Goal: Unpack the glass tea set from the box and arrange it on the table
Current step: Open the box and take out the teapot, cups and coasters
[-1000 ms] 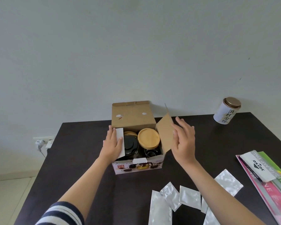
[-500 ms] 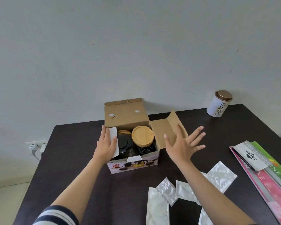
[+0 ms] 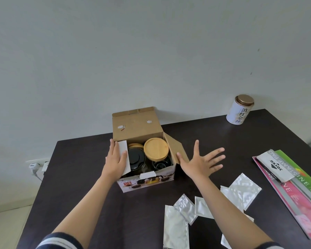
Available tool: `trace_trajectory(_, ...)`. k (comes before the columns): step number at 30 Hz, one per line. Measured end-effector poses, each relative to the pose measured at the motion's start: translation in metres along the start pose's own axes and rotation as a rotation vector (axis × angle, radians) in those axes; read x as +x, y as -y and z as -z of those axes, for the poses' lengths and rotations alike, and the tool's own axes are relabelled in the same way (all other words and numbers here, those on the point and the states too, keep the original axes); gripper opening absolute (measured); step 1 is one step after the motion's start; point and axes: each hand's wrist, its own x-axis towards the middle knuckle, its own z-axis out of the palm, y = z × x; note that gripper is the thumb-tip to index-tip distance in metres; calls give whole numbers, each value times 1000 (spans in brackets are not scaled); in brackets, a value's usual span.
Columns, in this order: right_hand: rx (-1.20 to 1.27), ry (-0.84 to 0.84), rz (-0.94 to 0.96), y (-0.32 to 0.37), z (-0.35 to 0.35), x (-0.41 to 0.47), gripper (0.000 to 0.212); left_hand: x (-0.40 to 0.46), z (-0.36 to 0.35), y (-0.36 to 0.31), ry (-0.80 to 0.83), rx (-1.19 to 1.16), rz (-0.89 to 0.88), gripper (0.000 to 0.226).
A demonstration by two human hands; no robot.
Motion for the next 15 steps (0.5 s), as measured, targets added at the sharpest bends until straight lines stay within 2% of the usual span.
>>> trace_trajectory(4, 104, 77, 182, 9, -3, -2, 75, 0, 0, 0, -8, -18, -2, 63)
trace_trajectory(8, 306, 194, 323, 27, -9, -12, 70, 0, -1, 1, -10, -38, -9, 63)
trace_trajectory(11, 392, 250, 369, 42, -13, -18, 63, -1, 0, 2, -15, -42, -20, 64)
trace_trajectory(15, 489, 236, 349, 45, -17, -23, 52, 2, 0, 2, -16, -8, -42, 70)
